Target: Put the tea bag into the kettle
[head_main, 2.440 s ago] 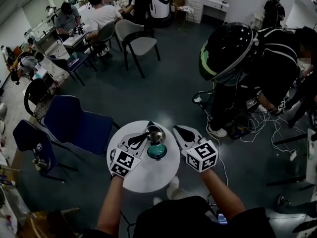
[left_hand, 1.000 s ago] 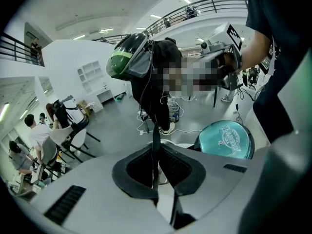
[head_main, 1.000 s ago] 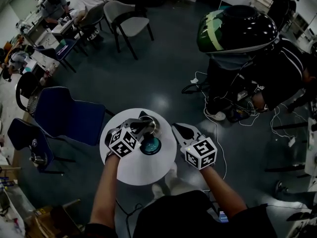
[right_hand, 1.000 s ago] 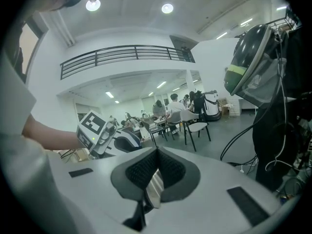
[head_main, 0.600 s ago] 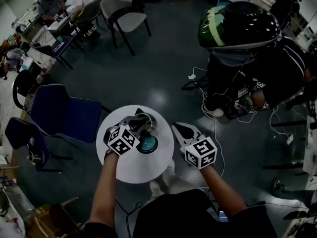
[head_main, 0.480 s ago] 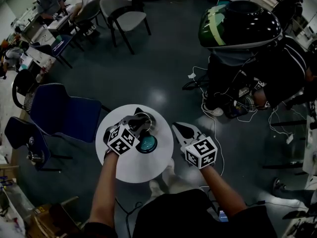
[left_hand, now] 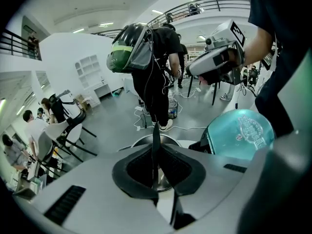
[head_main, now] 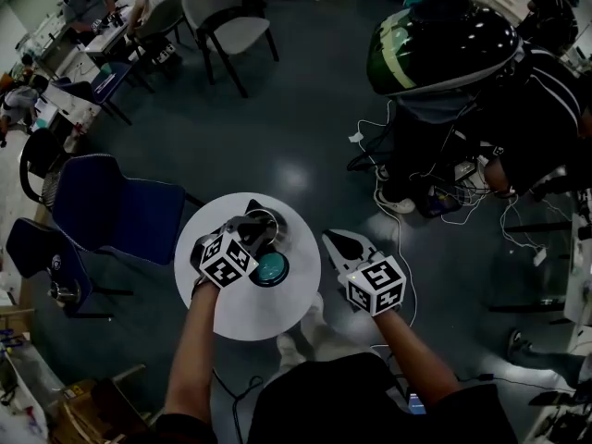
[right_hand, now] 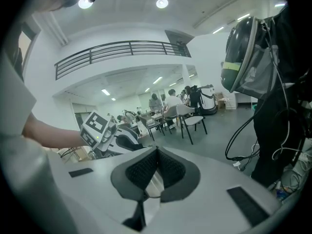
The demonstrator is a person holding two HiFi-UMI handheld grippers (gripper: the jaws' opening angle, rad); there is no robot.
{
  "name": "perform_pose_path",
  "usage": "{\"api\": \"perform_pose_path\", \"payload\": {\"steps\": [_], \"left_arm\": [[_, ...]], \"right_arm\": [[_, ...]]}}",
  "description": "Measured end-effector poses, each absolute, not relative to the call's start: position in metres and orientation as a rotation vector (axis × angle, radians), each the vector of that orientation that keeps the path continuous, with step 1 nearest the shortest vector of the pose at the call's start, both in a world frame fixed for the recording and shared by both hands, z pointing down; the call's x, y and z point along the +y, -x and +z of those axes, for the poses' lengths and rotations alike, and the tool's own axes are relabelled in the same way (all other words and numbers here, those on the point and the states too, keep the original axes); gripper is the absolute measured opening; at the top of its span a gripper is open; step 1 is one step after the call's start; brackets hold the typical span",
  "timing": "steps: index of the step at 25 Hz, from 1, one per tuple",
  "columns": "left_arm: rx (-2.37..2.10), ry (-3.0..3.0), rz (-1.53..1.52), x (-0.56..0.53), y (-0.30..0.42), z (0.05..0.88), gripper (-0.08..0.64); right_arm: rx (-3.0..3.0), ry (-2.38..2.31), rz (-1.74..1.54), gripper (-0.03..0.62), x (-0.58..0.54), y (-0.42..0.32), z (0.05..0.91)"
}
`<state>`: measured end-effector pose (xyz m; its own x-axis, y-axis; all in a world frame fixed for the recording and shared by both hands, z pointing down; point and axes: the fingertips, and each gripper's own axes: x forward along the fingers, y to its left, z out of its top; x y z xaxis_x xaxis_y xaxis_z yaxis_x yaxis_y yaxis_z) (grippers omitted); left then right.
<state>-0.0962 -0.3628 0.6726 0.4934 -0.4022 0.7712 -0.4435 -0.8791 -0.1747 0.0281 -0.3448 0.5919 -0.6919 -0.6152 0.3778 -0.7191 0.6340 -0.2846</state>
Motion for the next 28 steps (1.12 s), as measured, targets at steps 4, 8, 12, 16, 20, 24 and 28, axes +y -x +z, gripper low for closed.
{"api": "perform_pose_path", "payload": {"steps": [4, 8, 12, 16, 20, 24, 28], "left_arm": [[-0.762, -2.666, 1.377, -0.366, 0.096, 0.676, 0.041], [-0.781, -2.656, 1.378, -0.37, 0.096, 0.68, 0.041], [-0.791, -2.654, 1.375, -0.368, 0.097, 0.684, 0.041], [-0.815, -2.649, 1.371, -0.37, 0.097, 0.685, 0.041], [-0.836, -2.64, 1.359, -0.371, 0.099, 0.686, 0.041], [-0.813, -2.635, 1.351, -0.372, 0.099, 0.688, 0.043], [-0.805, -2.634, 1.347, -0.372, 0.101, 0.689, 0.071]], "right_arm": [[-2.608, -1.092, 0.629, 0.017, -0.346, -0.034, 0.596], [-2.608, -1.088, 0.644, 0.017, -0.347, -0.034, 0.599], [-2.608, -1.088, 0.654, 0.017, -0.344, -0.033, 0.602], [-2.602, -1.086, 0.665, 0.017, -0.34, -0.036, 0.605], [-2.596, -1.076, 0.675, 0.017, -0.34, -0.035, 0.607], [-2.603, -1.078, 0.673, 0.017, -0.342, -0.036, 0.605], [-2.602, -1.078, 0.669, 0.017, -0.342, -0.037, 0.605]]}}
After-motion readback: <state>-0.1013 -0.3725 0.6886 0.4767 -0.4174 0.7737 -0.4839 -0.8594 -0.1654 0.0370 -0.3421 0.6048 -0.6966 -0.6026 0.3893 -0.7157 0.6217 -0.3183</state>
